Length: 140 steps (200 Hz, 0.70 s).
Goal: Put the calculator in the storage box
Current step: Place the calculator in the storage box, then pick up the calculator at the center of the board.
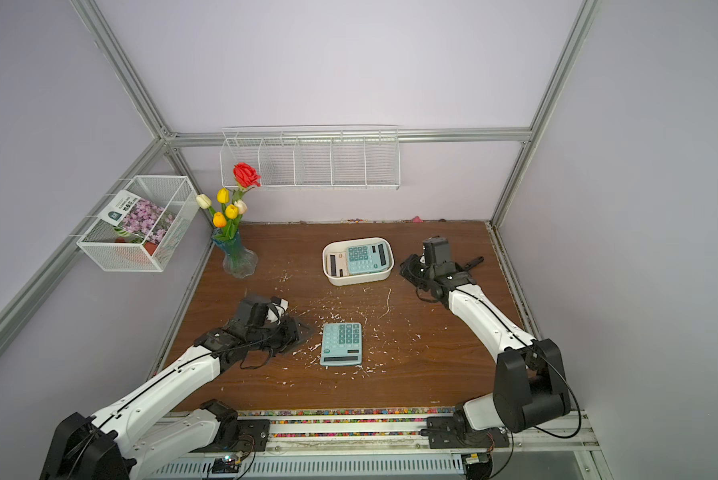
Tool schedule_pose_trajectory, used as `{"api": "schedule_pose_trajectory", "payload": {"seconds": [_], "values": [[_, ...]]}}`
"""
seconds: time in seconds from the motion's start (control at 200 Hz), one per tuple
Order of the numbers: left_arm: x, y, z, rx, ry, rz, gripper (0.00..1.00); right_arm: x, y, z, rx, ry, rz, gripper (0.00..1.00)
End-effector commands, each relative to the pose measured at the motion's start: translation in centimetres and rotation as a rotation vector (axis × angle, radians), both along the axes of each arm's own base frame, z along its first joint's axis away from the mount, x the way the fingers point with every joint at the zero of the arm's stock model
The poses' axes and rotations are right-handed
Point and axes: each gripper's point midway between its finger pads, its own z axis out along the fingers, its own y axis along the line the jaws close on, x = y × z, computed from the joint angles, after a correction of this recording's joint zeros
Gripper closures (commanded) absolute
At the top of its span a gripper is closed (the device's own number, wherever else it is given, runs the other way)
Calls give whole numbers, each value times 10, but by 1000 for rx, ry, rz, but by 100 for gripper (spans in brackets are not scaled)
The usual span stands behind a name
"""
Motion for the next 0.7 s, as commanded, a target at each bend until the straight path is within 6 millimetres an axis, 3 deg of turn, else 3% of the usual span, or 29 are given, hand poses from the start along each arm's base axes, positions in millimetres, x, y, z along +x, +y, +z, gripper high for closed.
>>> {"api": "schedule_pose_trajectory", "payload": {"seconds": [0.0,0.1,0.21,0.31,0.48,0.695], "values": [[-21,-7,-7,-51,112,41,51,1,1,27,58,-101,-124,63],[-34,-13,-17,-82,153,45,50,-13,-1,19,63,-82,-160,63],[-34,-13,-19,-101,173,74,49,-23,-12,16,66,-78,-220,63],[-36,-23,-19,-162,206,105,48,-29,-23,24,50,-92,-262,63],[-31,-44,-1,-211,194,141,46,-32,-37,39,21,-120,-307,61],[-28,-63,0,-217,249,196,46,-29,-35,50,21,-137,-302,59]]}}
